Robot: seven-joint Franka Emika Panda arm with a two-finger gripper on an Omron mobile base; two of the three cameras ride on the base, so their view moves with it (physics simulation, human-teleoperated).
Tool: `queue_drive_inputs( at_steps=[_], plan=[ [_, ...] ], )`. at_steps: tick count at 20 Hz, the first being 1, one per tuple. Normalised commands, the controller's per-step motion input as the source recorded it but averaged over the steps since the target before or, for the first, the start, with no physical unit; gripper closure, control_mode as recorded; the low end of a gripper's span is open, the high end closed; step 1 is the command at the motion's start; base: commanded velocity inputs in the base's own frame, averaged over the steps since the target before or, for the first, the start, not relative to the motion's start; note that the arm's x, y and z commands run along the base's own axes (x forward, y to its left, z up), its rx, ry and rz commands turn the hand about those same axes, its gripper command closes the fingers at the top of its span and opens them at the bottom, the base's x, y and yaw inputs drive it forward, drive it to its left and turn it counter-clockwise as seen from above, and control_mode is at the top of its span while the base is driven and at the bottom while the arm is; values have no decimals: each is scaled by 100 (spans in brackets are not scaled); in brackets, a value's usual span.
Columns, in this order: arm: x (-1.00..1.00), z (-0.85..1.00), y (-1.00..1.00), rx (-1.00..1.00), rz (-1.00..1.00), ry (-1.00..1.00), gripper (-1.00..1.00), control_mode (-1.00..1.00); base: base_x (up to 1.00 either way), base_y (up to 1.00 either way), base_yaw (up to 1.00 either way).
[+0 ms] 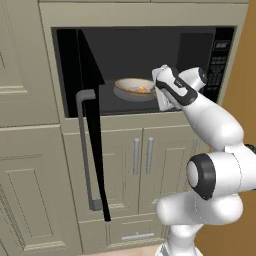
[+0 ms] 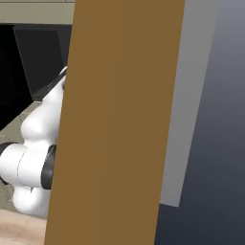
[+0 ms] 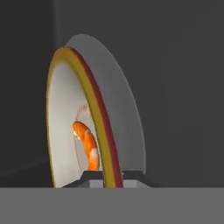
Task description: Remove the apple from the bowl and place it on the small plate. Then place the bowl with only the shrimp in the microwave, close the door, and press the start button to microwave the shrimp.
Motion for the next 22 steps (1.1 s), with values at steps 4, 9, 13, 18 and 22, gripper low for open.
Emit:
queue_drive_inputs(
  at_steps=[4,9,13,18,22],
  plan=[
    [4,-2,3,0,0,0,-100,-100,0,0,0],
    [-33,0,-4,0,0,-10,-100,-100,0,0,0],
    [-100,0,0,0,0,-22,-100,-100,0,0,0],
    [-70,-24,0,-5,0,-7,-100,-100,0,0,0],
    [-96,-14,0,-47,0,-29,-100,-100,0,0,0]
  ],
)
